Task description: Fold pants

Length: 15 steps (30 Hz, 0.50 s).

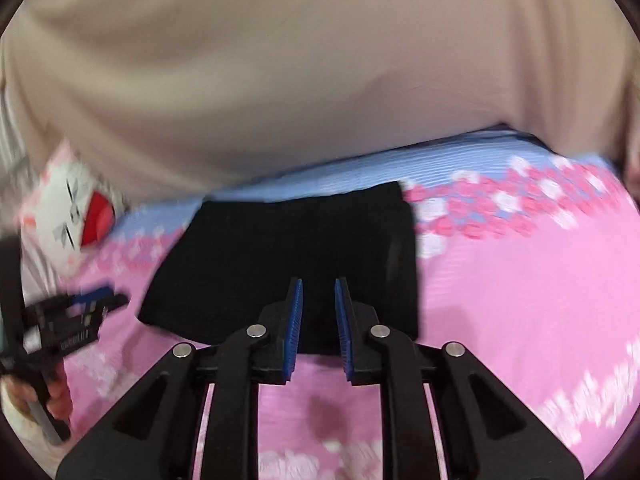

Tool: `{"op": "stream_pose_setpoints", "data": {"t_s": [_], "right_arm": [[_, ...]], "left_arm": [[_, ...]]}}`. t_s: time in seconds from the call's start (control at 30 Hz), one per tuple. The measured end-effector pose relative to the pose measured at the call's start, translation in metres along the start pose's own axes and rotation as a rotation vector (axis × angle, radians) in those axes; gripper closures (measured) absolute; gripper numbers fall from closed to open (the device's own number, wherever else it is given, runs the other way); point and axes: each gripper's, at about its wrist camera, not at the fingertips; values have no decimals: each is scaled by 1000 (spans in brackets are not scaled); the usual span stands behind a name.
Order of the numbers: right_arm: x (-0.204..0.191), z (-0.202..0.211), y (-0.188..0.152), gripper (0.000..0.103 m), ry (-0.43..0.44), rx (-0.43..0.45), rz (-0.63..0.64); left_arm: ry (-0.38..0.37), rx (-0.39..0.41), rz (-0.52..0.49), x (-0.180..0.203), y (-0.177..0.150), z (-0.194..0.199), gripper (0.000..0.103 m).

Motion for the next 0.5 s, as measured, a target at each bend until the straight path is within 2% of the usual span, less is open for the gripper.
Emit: {"op": "stream_pose_setpoints", "data": {"t_s": [0.03,0.07,0.1,0.17,0.2,0.27,0.3,0.37,0.43,0.5], "right_arm": [[3,-11,-4,92,-53,-26,8],[14,-26,-15,103,-100,-61,12],[25,-26,-26,103,-67,-47,-23],[46,-20,-29,103,35,-44,-150],[45,-15,-25,103,31,-51,-164],[25,-1,-5,101,-18,-13,-105],[18,2,6,101,-5,8,-86],[5,-3,33,101,41,32,-73],[-4,-30,58,101,48,20,-56],[2,-56,66,101,7,-14,-57]], "left_arm": [[17,-34,2,4,3,-18,58],[37,-62,7,5,3,-34,58],[42,-89,4,5,1,-53,57],[35,-73,-4,3,-4,-59,56],[47,-69,-24,5,-4,-54,56],[35,-54,-30,7,1,-39,57],[-1,-30,-22,8,6,-28,57],[-11,5,3,9,22,-18,57],[7,7,9,14,40,-27,53],[41,-52,1,17,50,-56,53]]}}
Point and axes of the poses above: each gripper's, at about its wrist camera, not at the fingertips, and z roughly against the way its jaws point, x to its right, y to its top, and after that the axes turned 7 degrees about z, right-handed
